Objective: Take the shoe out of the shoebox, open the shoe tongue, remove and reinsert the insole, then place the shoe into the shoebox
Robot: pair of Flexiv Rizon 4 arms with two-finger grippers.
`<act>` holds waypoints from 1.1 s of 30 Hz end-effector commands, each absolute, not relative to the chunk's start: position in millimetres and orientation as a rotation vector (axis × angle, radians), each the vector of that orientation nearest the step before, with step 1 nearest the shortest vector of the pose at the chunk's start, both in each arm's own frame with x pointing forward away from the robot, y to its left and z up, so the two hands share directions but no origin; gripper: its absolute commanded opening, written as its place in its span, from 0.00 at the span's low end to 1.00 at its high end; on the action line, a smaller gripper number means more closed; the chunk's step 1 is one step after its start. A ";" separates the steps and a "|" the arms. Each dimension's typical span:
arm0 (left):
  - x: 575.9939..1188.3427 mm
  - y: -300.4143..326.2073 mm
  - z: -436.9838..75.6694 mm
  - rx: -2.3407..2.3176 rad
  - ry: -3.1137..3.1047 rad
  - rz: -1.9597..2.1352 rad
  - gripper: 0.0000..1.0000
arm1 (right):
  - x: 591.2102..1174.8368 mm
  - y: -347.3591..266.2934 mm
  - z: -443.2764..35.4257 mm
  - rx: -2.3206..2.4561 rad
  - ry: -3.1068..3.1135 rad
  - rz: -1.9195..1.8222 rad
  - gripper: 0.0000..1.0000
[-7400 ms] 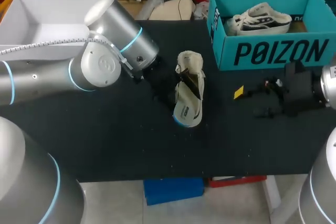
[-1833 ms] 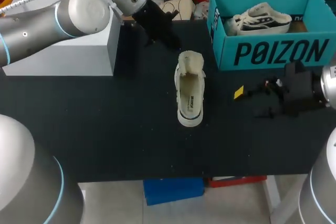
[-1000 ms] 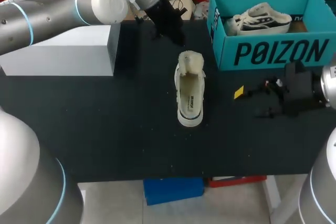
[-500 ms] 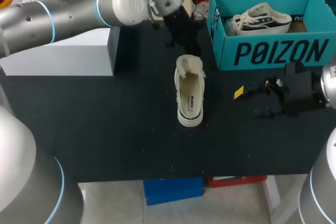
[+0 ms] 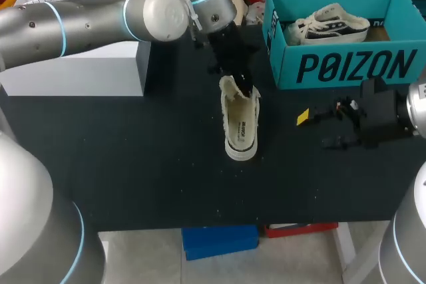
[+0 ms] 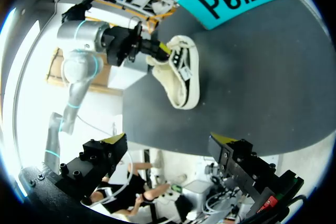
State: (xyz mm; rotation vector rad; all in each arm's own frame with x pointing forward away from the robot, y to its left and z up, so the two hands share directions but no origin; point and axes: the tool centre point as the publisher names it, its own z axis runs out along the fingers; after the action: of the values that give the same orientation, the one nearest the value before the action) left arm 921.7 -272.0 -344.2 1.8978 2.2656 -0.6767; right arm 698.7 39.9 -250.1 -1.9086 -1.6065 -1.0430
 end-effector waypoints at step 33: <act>934.5 -241.4 -325.1 1.777 2.160 -0.233 0.00 | 698.9 40.5 -250.0 -1.911 -1.607 -1.041 1.00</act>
State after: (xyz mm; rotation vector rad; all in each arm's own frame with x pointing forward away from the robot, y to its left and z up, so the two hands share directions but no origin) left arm 934.9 -238.1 -316.2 1.7666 2.1677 -0.2298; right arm 698.7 39.9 -250.1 -1.9087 -1.6065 -1.0429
